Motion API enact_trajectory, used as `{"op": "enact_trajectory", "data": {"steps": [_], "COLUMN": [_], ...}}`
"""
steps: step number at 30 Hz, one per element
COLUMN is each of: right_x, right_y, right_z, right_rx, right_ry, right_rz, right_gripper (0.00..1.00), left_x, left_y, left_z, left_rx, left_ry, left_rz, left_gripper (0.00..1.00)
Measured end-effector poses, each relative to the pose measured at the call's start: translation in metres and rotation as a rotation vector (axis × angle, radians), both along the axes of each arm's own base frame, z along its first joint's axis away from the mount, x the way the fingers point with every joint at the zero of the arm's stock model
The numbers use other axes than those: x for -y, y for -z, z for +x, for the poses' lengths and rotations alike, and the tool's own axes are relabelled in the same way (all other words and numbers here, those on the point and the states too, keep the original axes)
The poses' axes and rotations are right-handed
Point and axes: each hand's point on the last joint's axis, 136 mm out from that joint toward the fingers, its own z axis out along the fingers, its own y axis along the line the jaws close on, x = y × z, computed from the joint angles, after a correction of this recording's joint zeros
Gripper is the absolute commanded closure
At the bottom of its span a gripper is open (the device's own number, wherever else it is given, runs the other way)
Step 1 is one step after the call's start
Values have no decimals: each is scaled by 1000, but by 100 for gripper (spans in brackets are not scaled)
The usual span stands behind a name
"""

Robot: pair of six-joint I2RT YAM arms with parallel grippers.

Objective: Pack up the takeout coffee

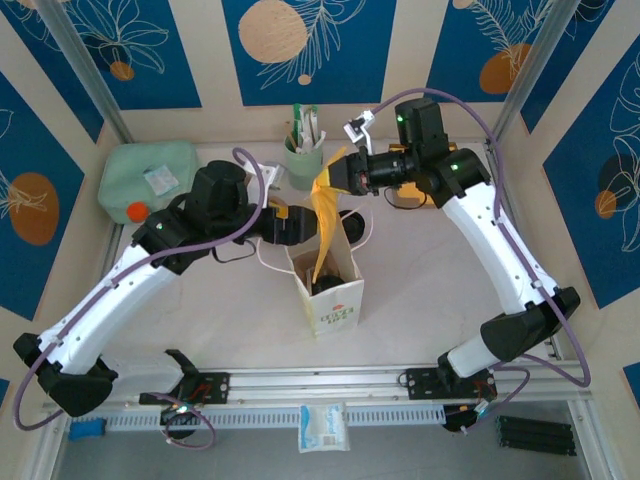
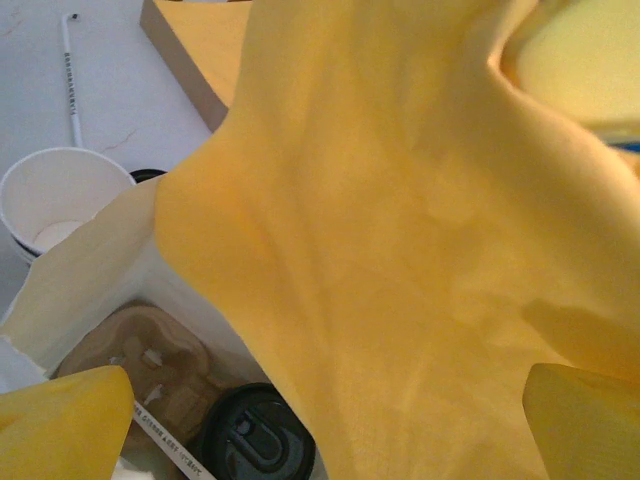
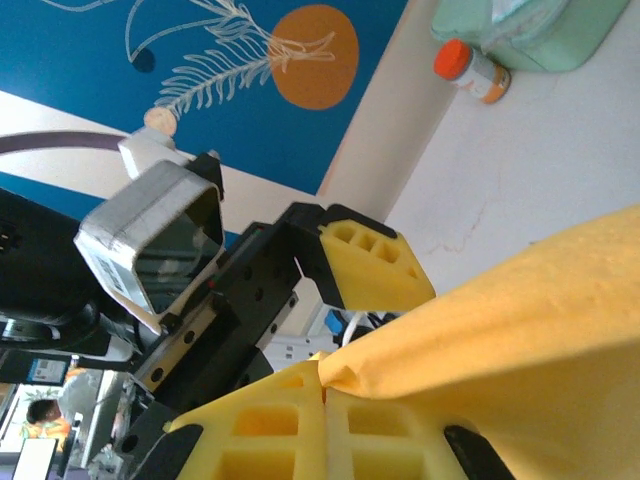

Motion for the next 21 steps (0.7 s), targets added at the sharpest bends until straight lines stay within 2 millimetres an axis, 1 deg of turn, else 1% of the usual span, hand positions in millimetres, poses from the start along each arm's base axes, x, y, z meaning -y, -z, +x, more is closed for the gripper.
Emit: {"op": "enact_trajectory", "data": {"steps": [6,9,12,16,18,21], "right_x": [-7,-9,-9,-6,-5,-3], "right_y": [24,32,36,32,28,25], "right_z": [-8,-10,-14,-22,-24,-26], "right_rx": [-25,-33,-34,-21,-8,6], "right_ry": [-39,-47,-54,-58,-57,-50], "right_rz": [-33,-45,-50,-46,-42,-41], "right_gripper": [100,100,98,89,80,62], "left_x": [-8,-18,-29,-40,-44,-47], "left_y": [10,12,11,7,5,5], "left_z": [6,9,10,12,13,14], "left_rx": [3,11,25,48,58,65], "left_ry": [-54,-102,-153,-200,-219,-234], "left_rz": [41,69,86,95,101,107], "left_gripper": [1,1,1,1,1,0]}}
